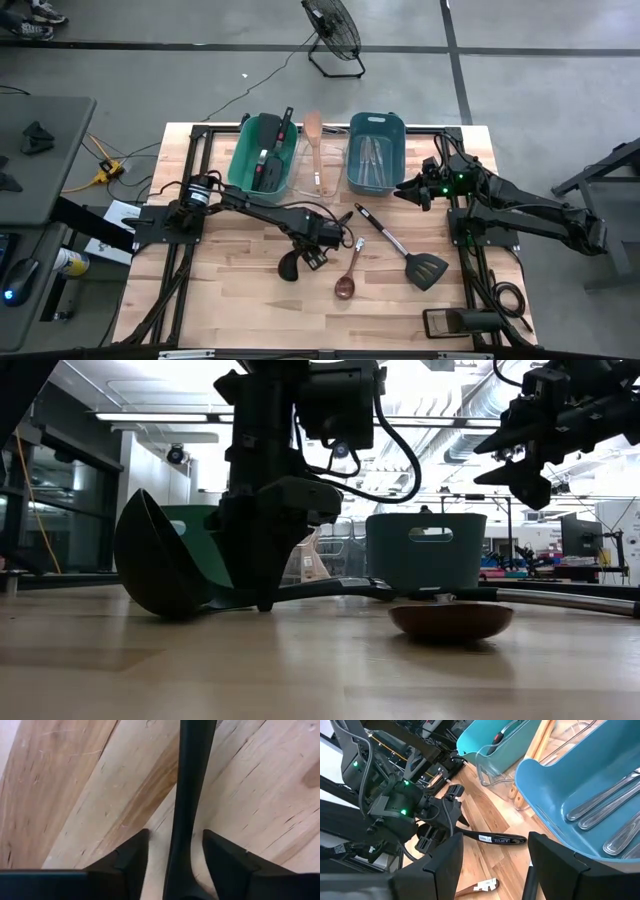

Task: Pick & Place Kitchen Items
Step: Put the black ladle into the transparent bin

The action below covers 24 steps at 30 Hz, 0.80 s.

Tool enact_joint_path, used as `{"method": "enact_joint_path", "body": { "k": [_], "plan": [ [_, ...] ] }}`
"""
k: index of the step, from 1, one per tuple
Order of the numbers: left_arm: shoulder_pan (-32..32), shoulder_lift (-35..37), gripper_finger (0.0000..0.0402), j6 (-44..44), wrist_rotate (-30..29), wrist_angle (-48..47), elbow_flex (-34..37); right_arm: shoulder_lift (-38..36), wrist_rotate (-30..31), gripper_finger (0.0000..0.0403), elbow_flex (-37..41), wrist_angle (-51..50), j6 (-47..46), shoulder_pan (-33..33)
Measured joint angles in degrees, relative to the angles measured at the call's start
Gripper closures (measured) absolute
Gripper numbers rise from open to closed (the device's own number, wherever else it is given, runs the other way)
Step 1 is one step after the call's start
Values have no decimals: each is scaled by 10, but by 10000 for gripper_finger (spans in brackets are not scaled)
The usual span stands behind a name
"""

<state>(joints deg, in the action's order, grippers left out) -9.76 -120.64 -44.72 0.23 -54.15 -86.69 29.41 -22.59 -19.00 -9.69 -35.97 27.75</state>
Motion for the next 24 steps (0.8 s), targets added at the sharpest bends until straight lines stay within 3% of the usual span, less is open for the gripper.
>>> {"method": "enact_joint_path", "body": {
  "k": [12,24],
  "plan": [
    [0,-1,362,3,-1,-2,2,0,-1,188,0,0,0,0],
    [0,11,363,14,24,4,3,0,-17,188,0,1,1,0]
  ]
}}
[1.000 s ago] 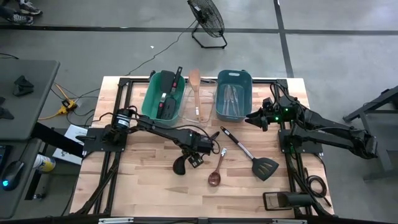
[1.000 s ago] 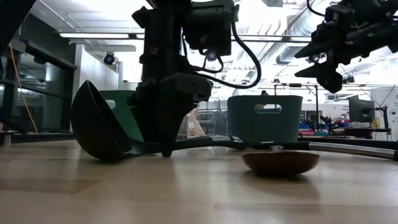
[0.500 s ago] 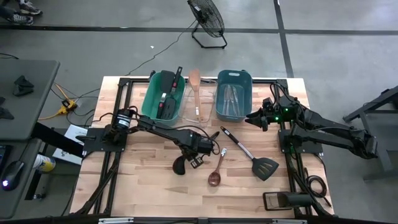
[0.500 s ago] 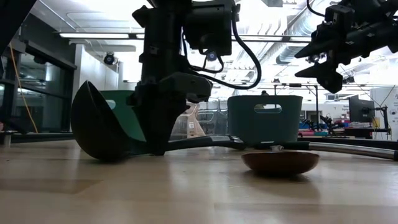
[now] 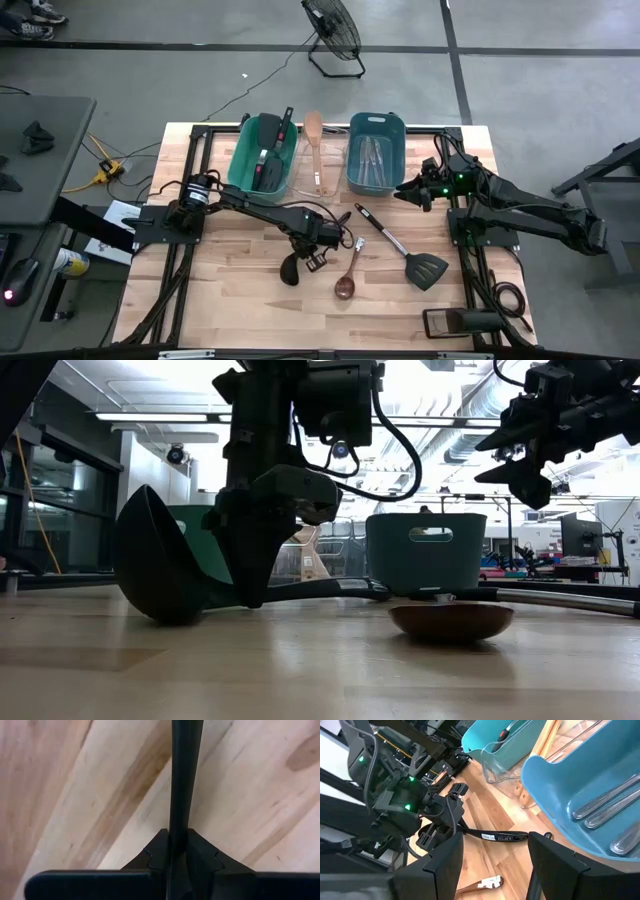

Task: Pick & Place Kitchen Items
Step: Put the black ladle into the transparent bin

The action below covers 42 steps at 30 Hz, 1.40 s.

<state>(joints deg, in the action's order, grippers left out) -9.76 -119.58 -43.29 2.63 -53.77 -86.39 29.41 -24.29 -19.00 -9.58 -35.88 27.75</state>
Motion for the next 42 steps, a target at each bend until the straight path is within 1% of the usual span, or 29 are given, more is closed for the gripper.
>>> {"method": "enact_joint_path", "body": {
  "k": [3,7,11,20,24,28,34,39,42],
  "plan": [
    [0,13,366,1,3,0,1,0,-2,188,0,3,0,0],
    [0,30,385,5,18,1,1,0,-8,188,0,8,1,0],
    [0,36,385,10,27,-1,1,0,-23,188,0,19,0,0],
    [0,38,385,10,48,2,1,0,-101,188,0,82,1,0],
    [0,38,387,20,48,-2,-15,0,-140,188,0,93,13,-1],
    [0,38,387,30,40,0,-34,0,-149,188,0,103,34,-17],
    [0,39,387,32,39,-22,-59,10,-149,188,0,158,98,-70],
    [0,39,387,46,43,-50,-93,45,-143,188,-32,138,183,-114],
    [0,39,387,58,41,-63,-122,80,-117,188,-62,103,238,-138]
  ]
}}
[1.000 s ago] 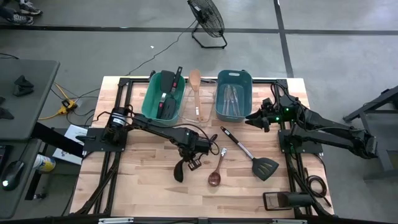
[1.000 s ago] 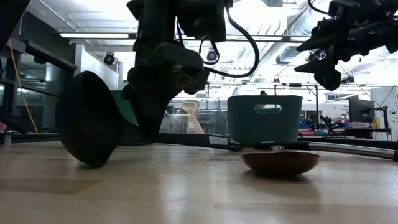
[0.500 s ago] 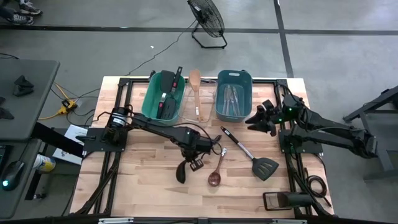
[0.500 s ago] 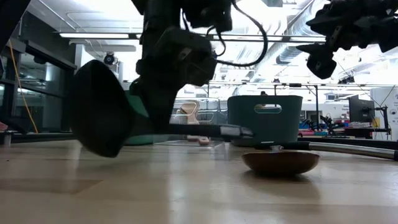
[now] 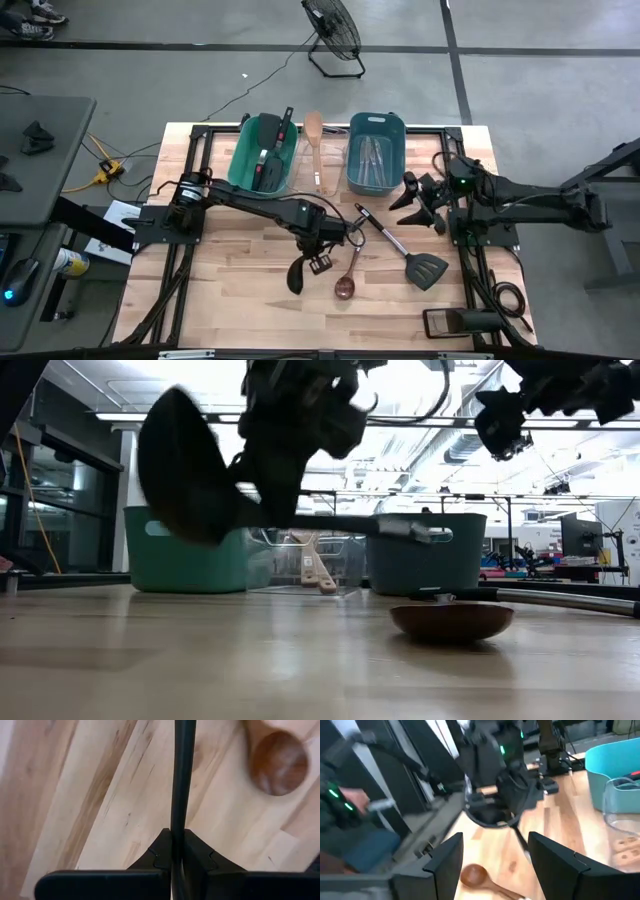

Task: Pick & Place Kitchen Items
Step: Put the black ladle into the transparent bin

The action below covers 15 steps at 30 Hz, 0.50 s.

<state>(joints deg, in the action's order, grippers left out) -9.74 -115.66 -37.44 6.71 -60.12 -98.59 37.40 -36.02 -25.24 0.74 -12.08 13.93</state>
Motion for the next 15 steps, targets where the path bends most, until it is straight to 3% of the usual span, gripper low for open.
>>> {"method": "enact_joint_path", "body": {
  "k": [5,9,15],
  "plan": [
    [0,1,387,2,-15,-32,-33,67,40,188,-59,-88,111,-40],
    [0,1,387,2,-20,-48,-52,122,110,187,-102,-176,220,-80],
    [0,1,387,1,-19,-52,-53,193,198,157,-141,-202,303,-125]
  ]
}}
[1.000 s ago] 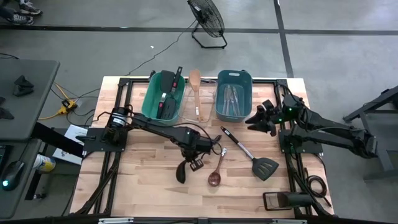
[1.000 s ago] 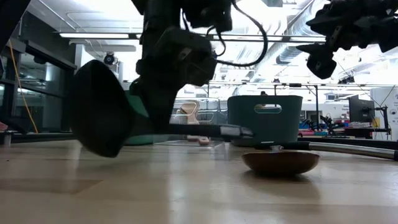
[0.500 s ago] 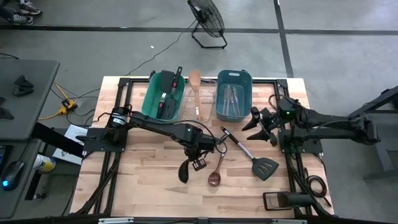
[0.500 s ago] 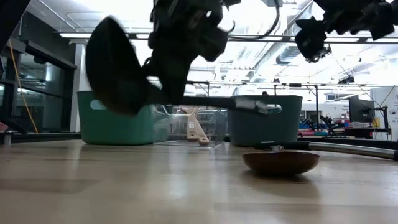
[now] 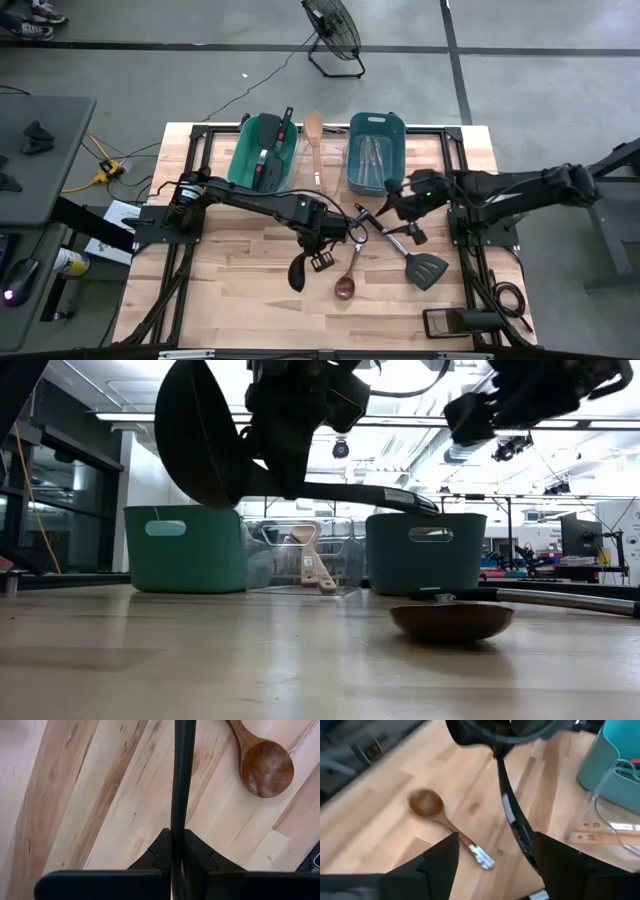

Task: Pick & Place Kitchen Items
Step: Put the black ladle into the transparent bin

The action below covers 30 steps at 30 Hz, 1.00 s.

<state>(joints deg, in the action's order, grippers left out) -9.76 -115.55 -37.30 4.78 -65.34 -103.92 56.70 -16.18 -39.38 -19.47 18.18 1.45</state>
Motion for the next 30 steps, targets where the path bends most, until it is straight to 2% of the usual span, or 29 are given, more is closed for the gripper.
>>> {"method": "enact_joint_path", "body": {
  "k": [5,10,12,15,23,30],
  "plan": [
    [0,0,387,0,0,0,0,61,63,113,-10,10,43,-28],
    [0,0,387,0,4,4,0,123,147,106,-10,42,83,-50],
    [0,0,387,0,4,5,0,142,188,110,-10,64,97,-57],
    [0,0,387,1,8,11,0,166,210,118,-10,95,123,-64],
    [0,0,387,2,20,11,0,203,241,146,-10,103,146,-87],
    [0,0,387,2,22,12,0,203,241,204,-10,108,151,-105]
  ]
}}
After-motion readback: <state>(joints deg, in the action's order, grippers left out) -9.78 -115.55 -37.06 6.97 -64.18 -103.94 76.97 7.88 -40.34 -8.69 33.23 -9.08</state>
